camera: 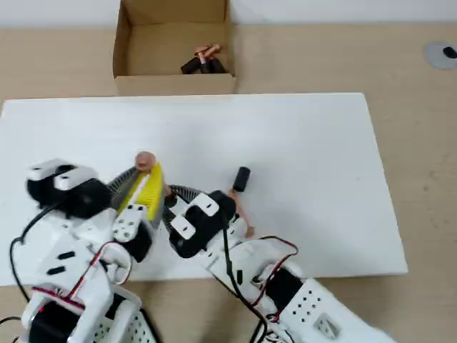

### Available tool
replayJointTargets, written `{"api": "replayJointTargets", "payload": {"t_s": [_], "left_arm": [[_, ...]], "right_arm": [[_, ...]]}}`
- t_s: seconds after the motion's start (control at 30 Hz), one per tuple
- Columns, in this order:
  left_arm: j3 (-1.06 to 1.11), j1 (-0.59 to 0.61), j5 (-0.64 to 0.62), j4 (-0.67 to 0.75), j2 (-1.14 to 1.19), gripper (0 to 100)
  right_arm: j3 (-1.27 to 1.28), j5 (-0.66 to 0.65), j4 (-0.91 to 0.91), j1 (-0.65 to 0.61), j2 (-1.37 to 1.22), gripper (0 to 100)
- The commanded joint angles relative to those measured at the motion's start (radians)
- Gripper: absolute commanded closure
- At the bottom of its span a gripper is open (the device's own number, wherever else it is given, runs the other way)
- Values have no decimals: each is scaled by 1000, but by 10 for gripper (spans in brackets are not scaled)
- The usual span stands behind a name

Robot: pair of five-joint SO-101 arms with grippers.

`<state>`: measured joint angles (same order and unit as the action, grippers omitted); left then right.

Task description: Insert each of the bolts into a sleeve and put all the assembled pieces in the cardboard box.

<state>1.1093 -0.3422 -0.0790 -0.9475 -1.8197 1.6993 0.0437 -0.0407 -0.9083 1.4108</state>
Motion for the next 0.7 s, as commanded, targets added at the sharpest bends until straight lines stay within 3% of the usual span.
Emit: {"api": "replayJointTargets", "payload": {"t_s": [0.0,0.67], "left_arm": [[-69,20,2,-8,-10,995],[-21,40,2,6,-10,995]], "right_arm": [[1,9,5,2,18,988],[1,9,5,18,18,988]]}}
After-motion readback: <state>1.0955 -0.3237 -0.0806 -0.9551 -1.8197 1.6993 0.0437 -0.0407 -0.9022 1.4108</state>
